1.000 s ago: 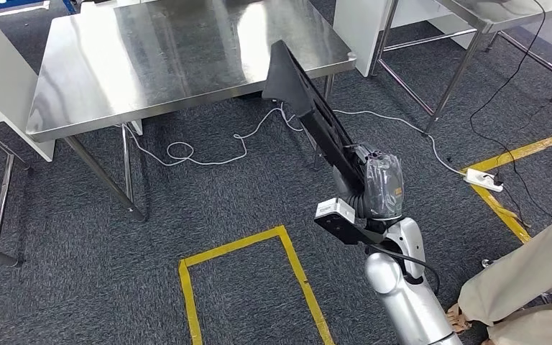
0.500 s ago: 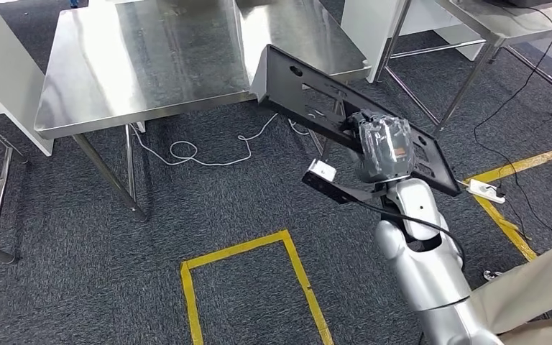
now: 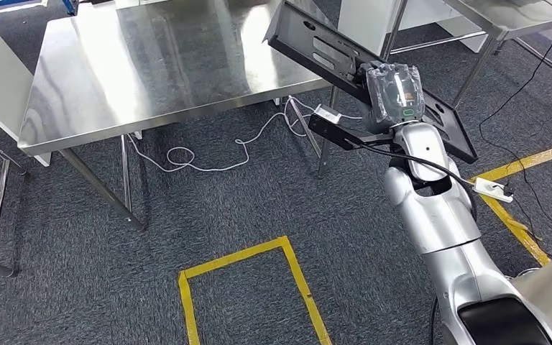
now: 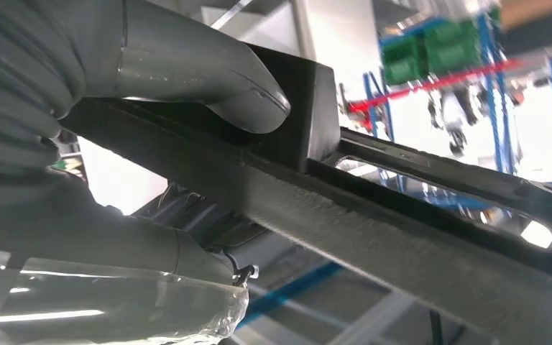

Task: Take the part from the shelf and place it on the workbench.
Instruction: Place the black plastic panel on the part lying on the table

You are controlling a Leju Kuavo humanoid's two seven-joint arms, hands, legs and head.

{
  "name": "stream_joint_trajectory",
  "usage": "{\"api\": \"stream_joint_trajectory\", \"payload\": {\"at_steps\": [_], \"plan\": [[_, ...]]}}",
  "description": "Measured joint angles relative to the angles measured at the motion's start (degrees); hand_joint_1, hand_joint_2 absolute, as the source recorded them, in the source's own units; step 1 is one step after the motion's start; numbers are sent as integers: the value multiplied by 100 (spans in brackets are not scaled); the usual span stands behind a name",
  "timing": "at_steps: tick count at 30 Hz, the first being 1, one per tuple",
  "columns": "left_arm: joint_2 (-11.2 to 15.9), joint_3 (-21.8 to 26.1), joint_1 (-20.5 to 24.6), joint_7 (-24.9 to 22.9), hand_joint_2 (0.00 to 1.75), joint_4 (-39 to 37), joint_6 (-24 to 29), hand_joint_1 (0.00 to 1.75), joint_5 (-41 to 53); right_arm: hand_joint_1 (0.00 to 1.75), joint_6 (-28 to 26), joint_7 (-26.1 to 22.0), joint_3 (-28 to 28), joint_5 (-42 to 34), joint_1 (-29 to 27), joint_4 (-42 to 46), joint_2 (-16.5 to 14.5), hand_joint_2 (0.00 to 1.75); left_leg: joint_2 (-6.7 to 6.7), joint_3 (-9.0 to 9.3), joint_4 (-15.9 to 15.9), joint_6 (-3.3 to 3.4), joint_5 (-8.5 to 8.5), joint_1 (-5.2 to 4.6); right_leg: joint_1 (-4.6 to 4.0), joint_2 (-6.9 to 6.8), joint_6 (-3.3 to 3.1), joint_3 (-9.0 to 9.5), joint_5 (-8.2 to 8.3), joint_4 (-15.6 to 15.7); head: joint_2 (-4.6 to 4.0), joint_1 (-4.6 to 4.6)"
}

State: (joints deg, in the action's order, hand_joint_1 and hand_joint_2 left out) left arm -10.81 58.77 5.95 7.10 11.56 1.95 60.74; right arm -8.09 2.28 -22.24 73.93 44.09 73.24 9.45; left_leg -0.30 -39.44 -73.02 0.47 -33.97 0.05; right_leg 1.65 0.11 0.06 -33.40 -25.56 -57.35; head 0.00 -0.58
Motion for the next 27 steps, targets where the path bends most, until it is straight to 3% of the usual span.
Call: {"api": "stream_joint_trajectory", "payload": {"at_steps": [3, 4, 5, 8, 10, 13, 14, 15, 16, 18, 20, 24, 26, 27], "plan": [[8, 11, -8, -13, 175, 0, 8, 0, 48, 175, 114, -7, 19, -109, 204, -294, 30, 175, 14, 274, 942, 80, 809, -10, -9, 7, 33, 176, -113, 16, 0, 2], [10, 11, -19, -20, 175, 0, 11, 0, 58, 175, 141, -30, 28, -153, 279, -377, 42, 175, 15, 360, 1212, 118, 966, -28, -19, 11, 48, 202, -131, 29, 0, 3], [11, 12, -28, -25, 175, 0, 13, 0, 62, 175, 169, -62, 39, -198, 338, -450, 61, 175, 16, 405, 1355, 152, 1013, -46, -28, 14, 68, 204, -140, 41, 0, -2], [13, 13, -25, -30, 175, 0, 6, 0, 95, 175, 279, -181, 56, -361, 407, -581, 133, 175, 25, 517, 1512, 246, 917, -54, -66, -4, 145, 167, -167, 46, 0, -12], [10, 13, -24, -30, 175, 0, -6, 0, 129, 175, 354, -244, 46, -481, 451, -619, 176, 175, 22, 631, 1646, 306, 878, -24, -94, -20, 163, 27, -262, -200, 0, 3], [10, 13, -37, -28, 175, 0, -40, 0, 150, 175, 465, -289, 9, -657, 481, -653, 250, 175, 3, 718, 1691, 372, 821, -20, -90, -21, 122, -634, -558, -1299, 0, 31], [11, 13, -45, -26, 175, 0, -53, 0, 151, 175, 497, -300, -2, -729, 460, -662, 280, 175, -7, 751, 1690, 381, 792, -22, -88, -21, 136, -847, -594, -1587, 0, 38], [11, 13, -55, -22, 175, 0, -64, 0, 153, 175, 525, -314, -12, -801, 434, -669, 306, 175, -20, 795, 1689, 379, 757, -23, -85, -21, 170, -969, -535, -1687, 0, 41], [12, 13, -65, -18, 175, 0, -70, 0, 156, 175, 541, -326, -23, -864, 415, -673, 325, 175, -29, 853, 1687, 367, 713, -24, -79, -22, 222, -971, -369, -1543, 0, 44], [14, 13, -78, -10, 175, 0, -75, 0, 166, 175, 553, -336, -42, -948, 402, -662, 358, 175, -35, 973, 1677, 322, 602, -32, -53, -38, 329, -710, 117, -750, 0, 50], [22, 12, -84, -9, 175, 0, -75, 0, 176, 175, 579, -332, -57, -1011, 390, -621, 399, 175, -33, 1025, 1651, 268, 492, -66, -45, -38, 316, -431, 370, -122, 0, 50], [44, 11, -83, -12, 175, 4, -75, 0, 210, 175, 608, -309, -72, -1077, 284, -496, 478, 175, -14, 1039, 1590, 180, 364, -69, -39, 4, 142, -326, 295, -23, 0, 11], [55, 11, -78, -17, 175, 9, -75, 0, 232, 175, 607, -305, -74, -1091, 253, -420, 505, 175, -4, 858, 1189, 93, 153, -42, -1, 10, 64, -263, 241, -14, 0, -8], [53, 13, -70, -13, 175, 8, -83, 0, 235, 175, 606, -303, -77, -1095, 233, -386, 514, 175, 0, 657, 816, 53, 3, -29, -2, 11, 30, -235, 214, -13, 0, -18]]}}
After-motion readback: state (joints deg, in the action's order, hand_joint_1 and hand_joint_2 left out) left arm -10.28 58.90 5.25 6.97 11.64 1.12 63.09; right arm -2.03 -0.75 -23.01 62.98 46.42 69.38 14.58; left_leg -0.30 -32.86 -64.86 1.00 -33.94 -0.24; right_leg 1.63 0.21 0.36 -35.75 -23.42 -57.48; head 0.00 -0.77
